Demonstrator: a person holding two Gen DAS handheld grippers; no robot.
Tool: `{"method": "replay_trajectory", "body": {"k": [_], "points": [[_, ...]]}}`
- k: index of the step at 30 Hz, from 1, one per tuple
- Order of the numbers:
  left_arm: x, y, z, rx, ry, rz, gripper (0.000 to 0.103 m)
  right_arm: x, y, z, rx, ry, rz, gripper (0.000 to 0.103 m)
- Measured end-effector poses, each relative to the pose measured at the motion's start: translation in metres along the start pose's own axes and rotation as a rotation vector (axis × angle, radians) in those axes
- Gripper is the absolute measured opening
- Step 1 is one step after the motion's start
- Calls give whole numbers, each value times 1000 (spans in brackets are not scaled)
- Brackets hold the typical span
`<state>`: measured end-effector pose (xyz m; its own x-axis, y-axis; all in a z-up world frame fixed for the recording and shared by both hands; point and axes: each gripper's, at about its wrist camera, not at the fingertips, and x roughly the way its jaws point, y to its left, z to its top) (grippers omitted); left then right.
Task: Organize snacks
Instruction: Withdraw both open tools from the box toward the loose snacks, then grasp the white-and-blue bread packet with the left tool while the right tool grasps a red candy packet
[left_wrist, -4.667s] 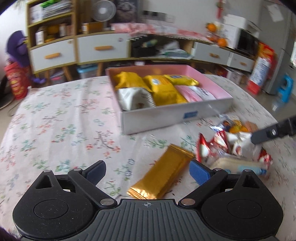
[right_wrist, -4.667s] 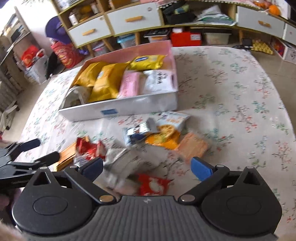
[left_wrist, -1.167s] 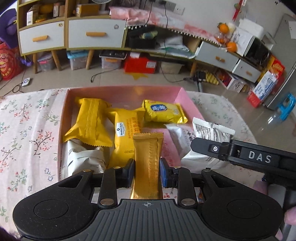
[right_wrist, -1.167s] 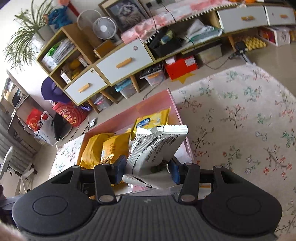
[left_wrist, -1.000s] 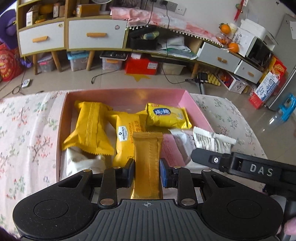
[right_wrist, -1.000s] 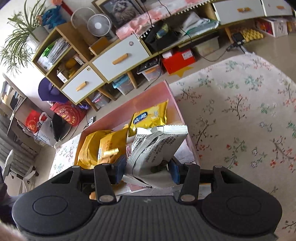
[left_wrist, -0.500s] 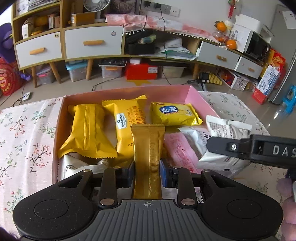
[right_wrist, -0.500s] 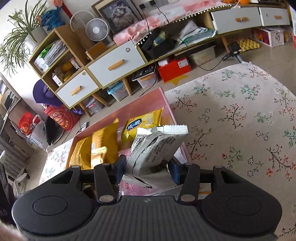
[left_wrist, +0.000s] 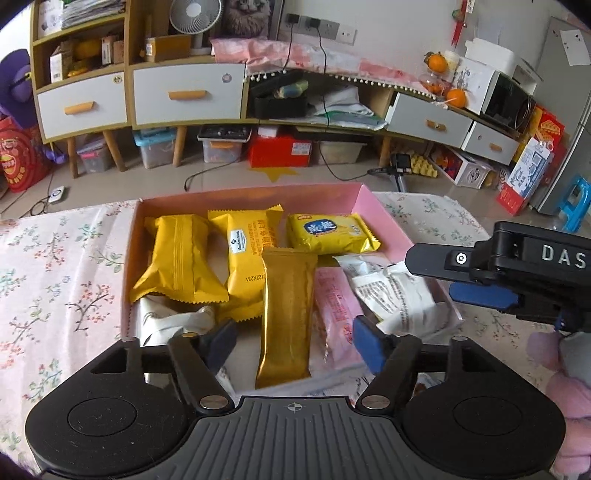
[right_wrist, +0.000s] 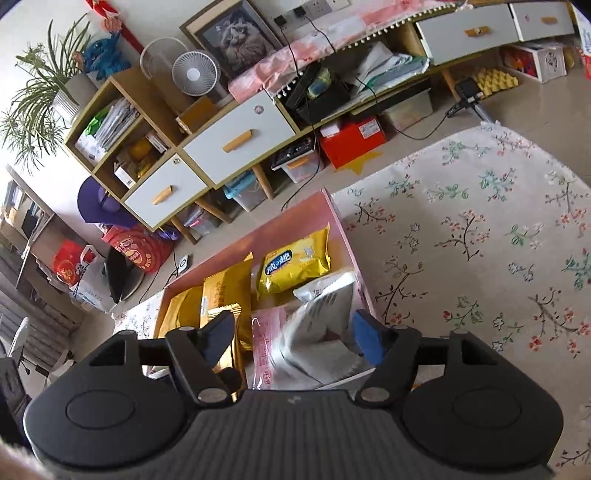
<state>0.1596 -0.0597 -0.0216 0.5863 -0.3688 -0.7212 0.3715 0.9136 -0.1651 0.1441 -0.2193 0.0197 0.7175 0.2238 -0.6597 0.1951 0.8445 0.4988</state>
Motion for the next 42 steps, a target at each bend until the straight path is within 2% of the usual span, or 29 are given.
{"method": "replay_trajectory", "body": {"k": [6,11,16,18,23,28,31,36,42], "points": [[-24,-5,-12,-24,-2,11,79,-12,3,1,-40,23,-32,82],[-44,-9,-27,-41,-4,14,89,-22,8,-4,-122,49,-76,87],[-60,-15,-47,-60,0,19,96,-32,8,-12,-185,71,-91,97],[-64,-15,-54,-71,12,4,96,-34,9,-20,-238,87,-93,97],[-71,-15,-64,-68,35,25,100,-45,5,-33,-330,108,-120,98],[-69,-8,-75,-157,79,19,100,-57,-5,-32,-303,120,-129,100],[-68,-10,-82,-151,102,9,100,-60,-13,-32,-285,141,-147,101],[-65,-11,-89,-220,155,-39,100,-54,-26,-35,-237,252,-248,101],[-54,-12,-97,-357,235,-118,97,-50,-29,-43,-223,337,-266,100]]}}
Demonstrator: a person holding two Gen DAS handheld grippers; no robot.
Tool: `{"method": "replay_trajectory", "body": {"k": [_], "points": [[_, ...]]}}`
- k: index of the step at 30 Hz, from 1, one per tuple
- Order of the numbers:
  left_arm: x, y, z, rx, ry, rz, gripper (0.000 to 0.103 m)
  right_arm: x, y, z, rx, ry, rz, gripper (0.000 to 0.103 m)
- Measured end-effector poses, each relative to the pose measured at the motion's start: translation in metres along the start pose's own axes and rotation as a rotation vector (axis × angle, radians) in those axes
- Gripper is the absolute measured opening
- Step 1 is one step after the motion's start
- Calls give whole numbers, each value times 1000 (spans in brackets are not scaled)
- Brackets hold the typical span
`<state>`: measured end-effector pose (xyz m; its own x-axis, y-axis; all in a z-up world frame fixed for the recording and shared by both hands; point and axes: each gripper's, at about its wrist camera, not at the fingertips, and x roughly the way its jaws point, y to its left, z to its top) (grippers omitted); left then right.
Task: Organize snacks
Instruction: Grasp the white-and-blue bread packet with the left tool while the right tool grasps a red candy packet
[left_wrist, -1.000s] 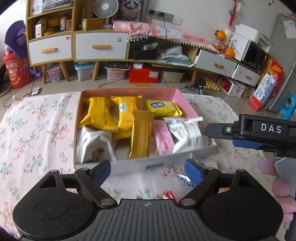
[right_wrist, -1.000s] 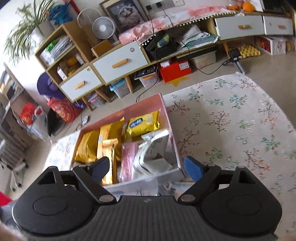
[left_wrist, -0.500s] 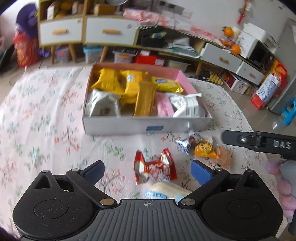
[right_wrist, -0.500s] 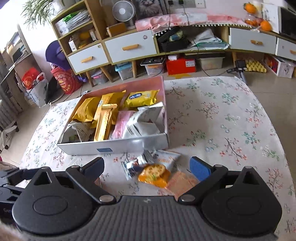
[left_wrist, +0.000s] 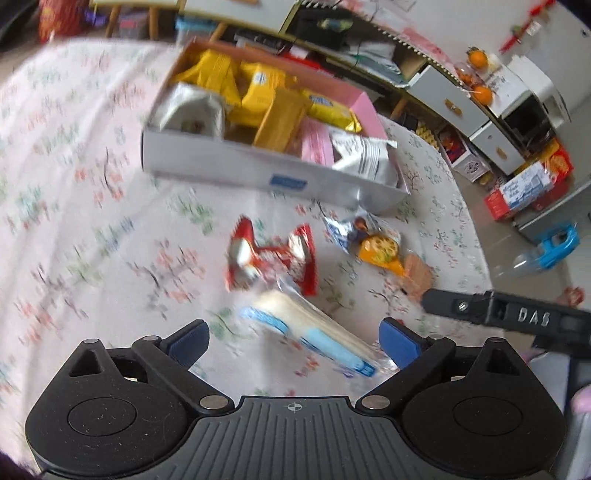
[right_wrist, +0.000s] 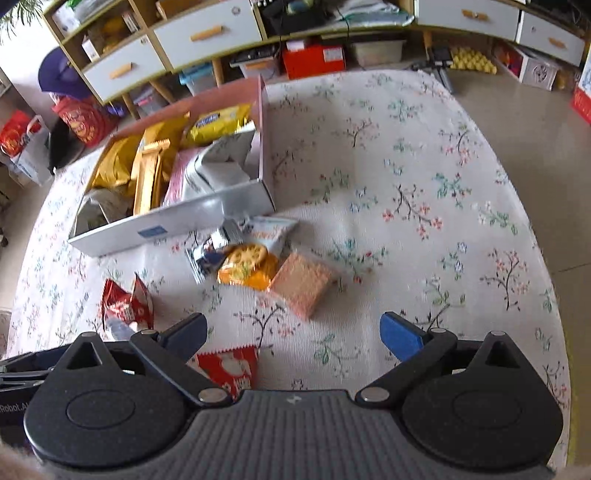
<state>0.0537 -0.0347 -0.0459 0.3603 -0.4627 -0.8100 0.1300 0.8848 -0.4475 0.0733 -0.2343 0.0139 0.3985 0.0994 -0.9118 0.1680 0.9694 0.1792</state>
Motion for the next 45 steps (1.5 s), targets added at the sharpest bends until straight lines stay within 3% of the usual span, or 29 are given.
{"method": "replay_trajectory", "body": {"k": [9,11,14,20,29,33,37,41,45], "points": [[14,-8,-7,-74,36,-48,63,9,14,-8,-49,81,10,91],[13,-12,-6,-61,32,-57,49,10,14,-8,-51,89,19,88],[13,-18,-4,-22,33,-53,37,9,13,-9,-41,104,43,82],[10,-23,-4,58,38,-28,22,11,11,-9,-33,142,79,70],[-1,-23,-8,263,29,149,20,13,15,-16,-80,173,82,61],[-2,-21,-14,368,-15,232,21,15,19,-18,-115,186,88,60],[-5,-18,-19,410,-59,208,26,17,24,-20,-166,195,91,60],[-5,-16,-24,448,-111,205,49,18,30,-22,-224,182,85,60],[0,-13,-26,458,-127,198,52,20,35,-27,-274,178,79,59]]}}
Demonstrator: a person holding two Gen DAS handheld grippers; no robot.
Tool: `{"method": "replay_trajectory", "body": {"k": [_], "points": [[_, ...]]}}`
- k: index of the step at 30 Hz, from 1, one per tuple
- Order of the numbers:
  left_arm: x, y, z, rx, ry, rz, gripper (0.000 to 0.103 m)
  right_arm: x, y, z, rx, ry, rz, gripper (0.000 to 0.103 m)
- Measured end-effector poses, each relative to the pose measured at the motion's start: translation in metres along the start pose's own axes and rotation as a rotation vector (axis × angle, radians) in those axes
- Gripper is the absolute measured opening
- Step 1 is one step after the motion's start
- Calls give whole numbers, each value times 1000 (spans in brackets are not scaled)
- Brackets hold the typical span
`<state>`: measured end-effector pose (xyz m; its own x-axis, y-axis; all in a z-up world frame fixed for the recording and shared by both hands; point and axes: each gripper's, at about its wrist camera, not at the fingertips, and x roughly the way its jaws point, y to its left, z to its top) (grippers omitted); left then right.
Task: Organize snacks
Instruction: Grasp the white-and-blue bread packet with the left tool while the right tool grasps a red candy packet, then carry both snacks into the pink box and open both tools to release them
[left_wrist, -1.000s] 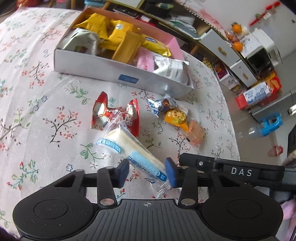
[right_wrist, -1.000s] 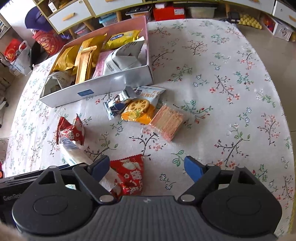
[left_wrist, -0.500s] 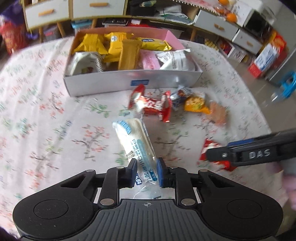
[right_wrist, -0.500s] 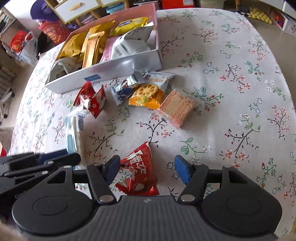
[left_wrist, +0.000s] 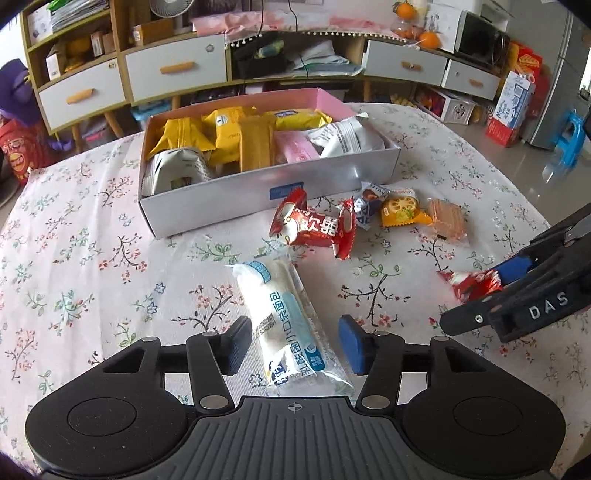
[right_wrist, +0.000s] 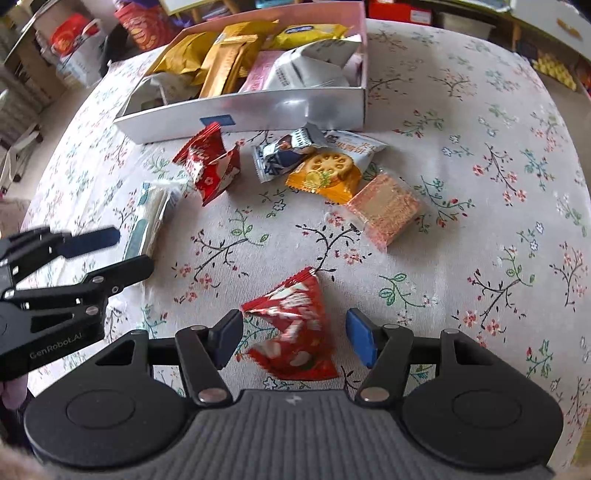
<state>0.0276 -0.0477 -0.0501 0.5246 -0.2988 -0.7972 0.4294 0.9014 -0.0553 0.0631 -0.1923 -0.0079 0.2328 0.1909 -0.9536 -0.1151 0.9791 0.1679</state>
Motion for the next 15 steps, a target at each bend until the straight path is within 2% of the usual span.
{"method": "replay_trajectory", "body": {"k": [5,10,12,15], "points": [[7,2,-3,-19,9,-5,51,3,12,-2,-65,-4,-28,53],[13,2,-2,-19,14,0,47,-4,22,-9,-124,-22,-62,36],[15,4,-1,-26,15,-3,44,-4,24,-9,-141,-38,-81,33],[14,6,2,-42,19,12,28,-6,28,-10,-157,-53,-100,27]]}}
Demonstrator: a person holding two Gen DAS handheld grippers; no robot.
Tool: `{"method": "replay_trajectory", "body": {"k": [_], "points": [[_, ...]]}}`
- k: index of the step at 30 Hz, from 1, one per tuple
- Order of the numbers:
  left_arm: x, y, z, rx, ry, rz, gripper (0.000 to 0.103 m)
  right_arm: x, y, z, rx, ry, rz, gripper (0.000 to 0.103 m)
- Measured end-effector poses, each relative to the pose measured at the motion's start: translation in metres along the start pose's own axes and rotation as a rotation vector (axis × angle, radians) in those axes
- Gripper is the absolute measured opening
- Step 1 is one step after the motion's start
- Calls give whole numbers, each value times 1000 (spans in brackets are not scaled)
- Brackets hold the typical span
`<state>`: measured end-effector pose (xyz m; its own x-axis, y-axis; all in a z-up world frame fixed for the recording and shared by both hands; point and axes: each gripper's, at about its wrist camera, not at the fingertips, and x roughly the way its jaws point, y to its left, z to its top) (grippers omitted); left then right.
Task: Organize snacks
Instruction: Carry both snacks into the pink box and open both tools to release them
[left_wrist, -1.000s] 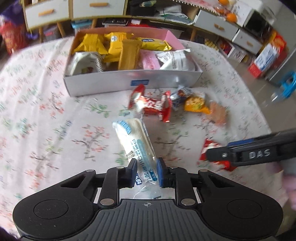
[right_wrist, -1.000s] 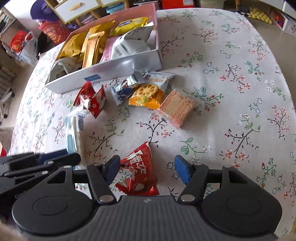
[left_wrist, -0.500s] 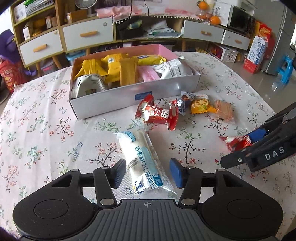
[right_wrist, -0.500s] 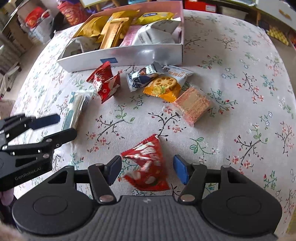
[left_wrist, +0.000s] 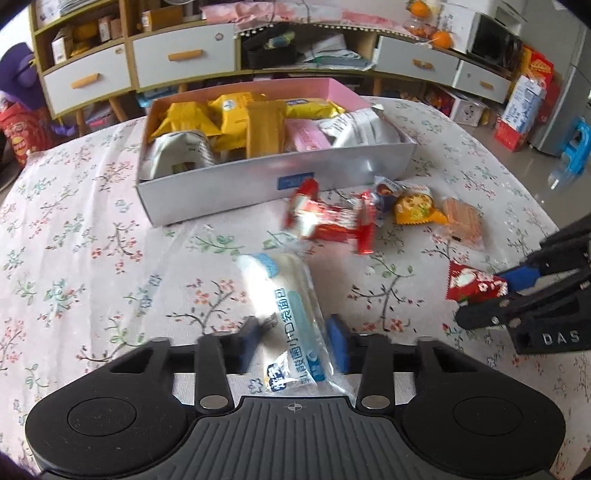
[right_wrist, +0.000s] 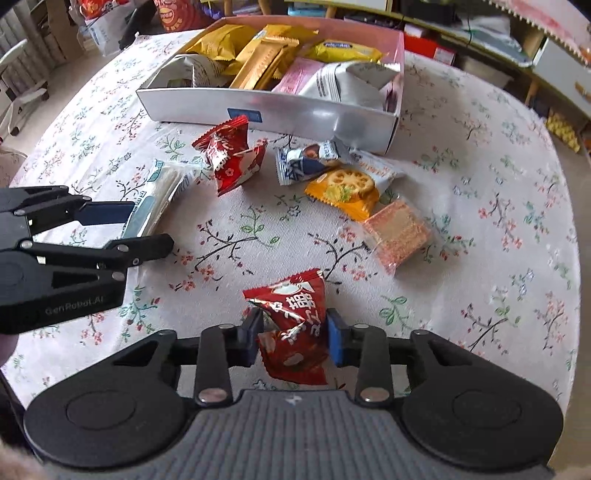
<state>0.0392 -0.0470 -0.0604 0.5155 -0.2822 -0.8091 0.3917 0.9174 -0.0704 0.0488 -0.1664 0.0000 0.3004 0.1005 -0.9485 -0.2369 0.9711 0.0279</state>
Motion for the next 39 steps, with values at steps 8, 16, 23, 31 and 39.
{"method": "replay_trajectory", "body": {"k": [8,16,23,31,39], "points": [[-11,2,2,1,26,-44,17,-16,-5,7,40,-59,48,27],[-30,27,7,-65,-28,-86,17,-23,-17,28,140,-149,153,27],[-38,58,27,-165,-138,-103,17,-22,-14,53,242,-263,179,27],[-20,82,62,-275,-224,-151,17,-14,-19,88,373,-413,168,27],[10,81,92,-324,-294,-165,17,-2,-37,106,554,-496,180,27]]}}
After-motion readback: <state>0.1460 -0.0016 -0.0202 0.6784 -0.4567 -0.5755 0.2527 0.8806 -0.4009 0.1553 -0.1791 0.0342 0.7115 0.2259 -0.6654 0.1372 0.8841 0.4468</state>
